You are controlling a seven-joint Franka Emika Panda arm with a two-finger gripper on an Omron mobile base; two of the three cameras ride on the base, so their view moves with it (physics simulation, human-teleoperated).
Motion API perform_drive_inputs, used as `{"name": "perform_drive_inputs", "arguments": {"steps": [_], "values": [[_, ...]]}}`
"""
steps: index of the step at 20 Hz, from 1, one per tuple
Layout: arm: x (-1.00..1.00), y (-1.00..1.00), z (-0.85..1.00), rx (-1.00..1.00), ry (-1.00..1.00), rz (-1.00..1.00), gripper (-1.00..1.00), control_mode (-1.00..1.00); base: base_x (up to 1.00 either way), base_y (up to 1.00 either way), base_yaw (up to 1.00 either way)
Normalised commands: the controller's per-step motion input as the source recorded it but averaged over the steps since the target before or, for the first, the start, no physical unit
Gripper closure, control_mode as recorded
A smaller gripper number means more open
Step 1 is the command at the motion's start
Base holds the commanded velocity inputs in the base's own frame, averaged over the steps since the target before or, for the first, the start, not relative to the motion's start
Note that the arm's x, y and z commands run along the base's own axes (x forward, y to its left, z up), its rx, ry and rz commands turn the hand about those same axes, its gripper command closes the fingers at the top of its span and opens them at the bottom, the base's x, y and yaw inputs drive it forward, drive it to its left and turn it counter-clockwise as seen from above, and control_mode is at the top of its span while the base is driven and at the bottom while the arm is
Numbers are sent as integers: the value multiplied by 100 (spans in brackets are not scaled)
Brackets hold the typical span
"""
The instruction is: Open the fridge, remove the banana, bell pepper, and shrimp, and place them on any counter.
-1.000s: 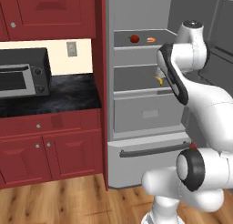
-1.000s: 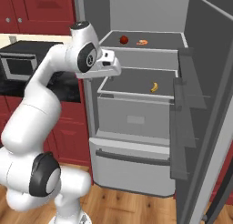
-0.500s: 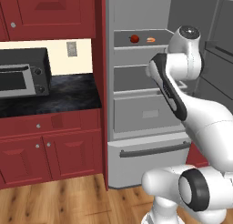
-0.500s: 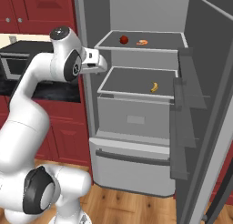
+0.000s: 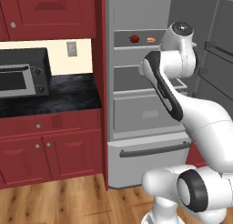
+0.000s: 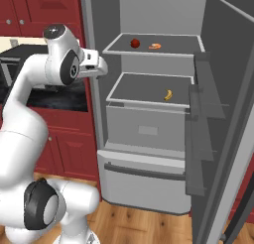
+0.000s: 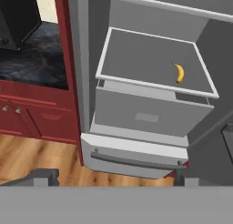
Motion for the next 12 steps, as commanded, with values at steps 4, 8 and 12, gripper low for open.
{"name": "perform_drive_inputs", "arguments": {"steps": [4, 8, 12], "values": [[-2, 11, 4, 0, 28, 7, -100, -100, 0, 0, 0], [-2, 0, 0, 0, 17, 1, -100, 100, -6, -2, -2], [0, 0, 0, 0, 0, 0, -100, 100, -14, -23, -12]]}}
